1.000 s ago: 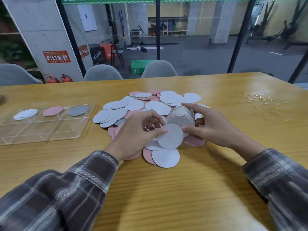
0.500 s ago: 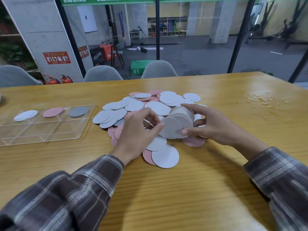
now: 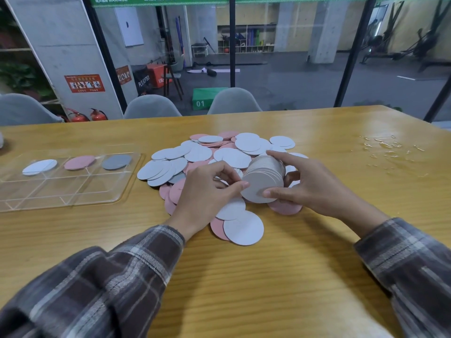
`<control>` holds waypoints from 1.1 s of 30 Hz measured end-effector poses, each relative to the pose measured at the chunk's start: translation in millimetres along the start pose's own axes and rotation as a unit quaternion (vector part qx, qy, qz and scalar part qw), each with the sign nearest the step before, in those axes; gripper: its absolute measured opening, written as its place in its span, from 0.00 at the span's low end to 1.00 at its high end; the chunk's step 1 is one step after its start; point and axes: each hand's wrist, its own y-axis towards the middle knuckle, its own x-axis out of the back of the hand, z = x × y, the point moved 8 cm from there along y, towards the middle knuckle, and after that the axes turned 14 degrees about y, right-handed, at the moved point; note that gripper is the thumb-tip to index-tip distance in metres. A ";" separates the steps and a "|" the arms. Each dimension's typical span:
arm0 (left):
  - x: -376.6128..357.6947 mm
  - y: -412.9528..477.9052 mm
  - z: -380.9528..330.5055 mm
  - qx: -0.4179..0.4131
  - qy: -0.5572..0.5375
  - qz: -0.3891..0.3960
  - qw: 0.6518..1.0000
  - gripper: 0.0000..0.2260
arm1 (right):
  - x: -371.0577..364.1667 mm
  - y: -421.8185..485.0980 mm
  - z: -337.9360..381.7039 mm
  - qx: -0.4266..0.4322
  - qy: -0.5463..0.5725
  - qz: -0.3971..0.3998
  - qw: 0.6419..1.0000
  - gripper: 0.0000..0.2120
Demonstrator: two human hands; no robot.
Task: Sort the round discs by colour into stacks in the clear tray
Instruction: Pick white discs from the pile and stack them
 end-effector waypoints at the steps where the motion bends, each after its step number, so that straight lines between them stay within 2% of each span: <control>1: -0.2 -0.4 0.1 0.000 -0.003 0.005 1.000 0.07 | -0.6 -0.2 0.0 0.003 -0.009 -0.001 1.000 0.42; 9: 3.2 -4.3 -2.5 -0.020 -0.012 0.052 0.998 0.02 | -5.4 1.1 -3.0 0.006 -0.026 0.023 0.999 0.42; 12: 11.1 -3.8 -1.1 -0.063 0.067 0.056 0.994 0.03 | -6.0 0.3 0.3 0.008 -0.027 0.029 0.999 0.41; 16: 16.7 -3.6 13.5 -0.103 0.213 0.093 0.967 0.11 | -6.9 -0.2 2.6 0.003 -0.021 0.029 0.999 0.38; 21: 22.7 -9.2 23.0 -0.094 0.242 0.115 0.959 0.23 | -9.7 1.1 10.0 0.007 0.006 0.003 1.000 0.35; 27: 18.6 -12.0 18.8 -0.098 0.260 0.126 0.952 0.27 | -16.0 10.9 11.6 0.019 -0.043 -0.041 0.998 0.36; 33: 11.0 -13.7 17.4 -0.094 0.261 0.167 0.946 0.23 | -17.2 11.9 6.9 0.007 -0.047 -0.027 0.999 0.37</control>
